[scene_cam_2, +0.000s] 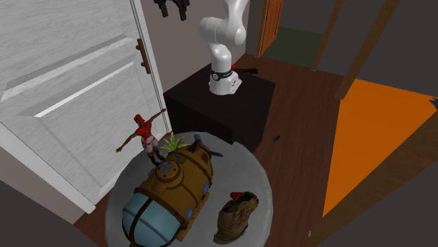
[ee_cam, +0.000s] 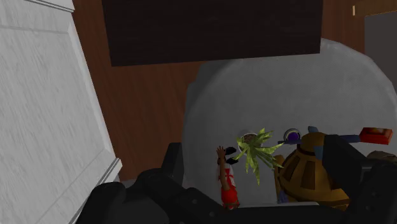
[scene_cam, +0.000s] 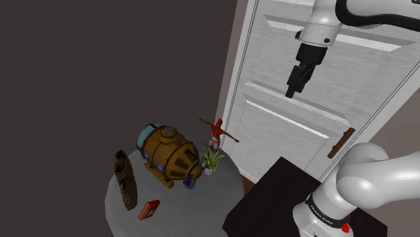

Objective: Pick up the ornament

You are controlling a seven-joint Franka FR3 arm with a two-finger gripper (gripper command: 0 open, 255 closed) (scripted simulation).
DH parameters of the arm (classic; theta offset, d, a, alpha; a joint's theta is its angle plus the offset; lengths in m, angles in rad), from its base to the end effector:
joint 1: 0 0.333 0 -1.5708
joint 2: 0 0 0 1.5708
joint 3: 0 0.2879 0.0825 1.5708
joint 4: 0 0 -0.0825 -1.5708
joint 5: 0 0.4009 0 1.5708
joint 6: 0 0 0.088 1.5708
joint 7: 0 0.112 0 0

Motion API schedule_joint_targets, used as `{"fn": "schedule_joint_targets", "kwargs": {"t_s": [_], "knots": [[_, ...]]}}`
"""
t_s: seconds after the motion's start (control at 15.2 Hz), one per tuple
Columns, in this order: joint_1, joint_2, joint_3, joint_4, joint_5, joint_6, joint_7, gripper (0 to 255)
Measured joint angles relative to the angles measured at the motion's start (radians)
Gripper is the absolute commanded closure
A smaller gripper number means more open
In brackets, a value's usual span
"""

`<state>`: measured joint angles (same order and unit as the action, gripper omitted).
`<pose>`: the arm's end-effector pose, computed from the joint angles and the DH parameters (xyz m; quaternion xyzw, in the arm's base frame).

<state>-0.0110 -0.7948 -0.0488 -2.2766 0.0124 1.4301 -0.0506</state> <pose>0.3259 -0.0223 0.5947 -0.9994 -0.0039 0.0250 0.0248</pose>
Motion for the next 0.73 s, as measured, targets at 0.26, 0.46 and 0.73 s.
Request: {"fn": "schedule_joint_targets", "kwargs": {"t_s": [0.26,0.46,0.73], "knots": [[-0.003,-0.021,0.034,-0.061,0.038,0.035,0.066,0],[-0.005,-0.023,0.081,-0.132,0.092,0.096,0.153,0],[0.001,-0.051,0.153,-0.238,0.176,0.173,0.277,0]]}}
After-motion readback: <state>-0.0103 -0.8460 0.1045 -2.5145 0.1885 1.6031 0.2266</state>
